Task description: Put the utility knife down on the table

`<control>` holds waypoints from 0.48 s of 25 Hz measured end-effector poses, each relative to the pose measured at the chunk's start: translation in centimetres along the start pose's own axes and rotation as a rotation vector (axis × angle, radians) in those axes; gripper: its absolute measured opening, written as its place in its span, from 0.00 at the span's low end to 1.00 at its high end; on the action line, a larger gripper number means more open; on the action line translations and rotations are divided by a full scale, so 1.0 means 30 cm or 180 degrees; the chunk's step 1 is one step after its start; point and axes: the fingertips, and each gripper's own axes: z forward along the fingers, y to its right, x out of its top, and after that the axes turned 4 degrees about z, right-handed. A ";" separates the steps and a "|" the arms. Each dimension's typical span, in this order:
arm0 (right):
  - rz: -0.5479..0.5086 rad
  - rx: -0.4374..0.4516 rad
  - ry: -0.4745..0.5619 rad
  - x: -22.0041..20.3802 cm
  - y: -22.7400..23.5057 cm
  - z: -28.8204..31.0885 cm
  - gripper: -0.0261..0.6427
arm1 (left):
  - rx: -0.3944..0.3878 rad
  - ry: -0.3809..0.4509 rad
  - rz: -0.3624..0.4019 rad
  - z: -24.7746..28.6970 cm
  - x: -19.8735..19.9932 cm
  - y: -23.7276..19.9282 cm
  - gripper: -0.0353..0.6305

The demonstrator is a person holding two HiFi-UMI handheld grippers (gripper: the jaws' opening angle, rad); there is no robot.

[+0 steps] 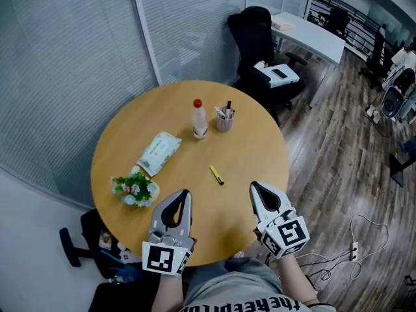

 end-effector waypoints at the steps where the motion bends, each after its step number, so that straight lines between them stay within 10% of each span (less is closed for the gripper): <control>1: -0.0028 -0.0001 0.0036 0.014 -0.002 -0.009 0.04 | -0.0002 0.0008 0.0004 0.000 0.003 0.005 0.07; 12: -0.0171 0.0021 0.0307 0.131 -0.017 -0.078 0.04 | 0.0021 0.0063 0.0065 -0.004 0.044 0.031 0.07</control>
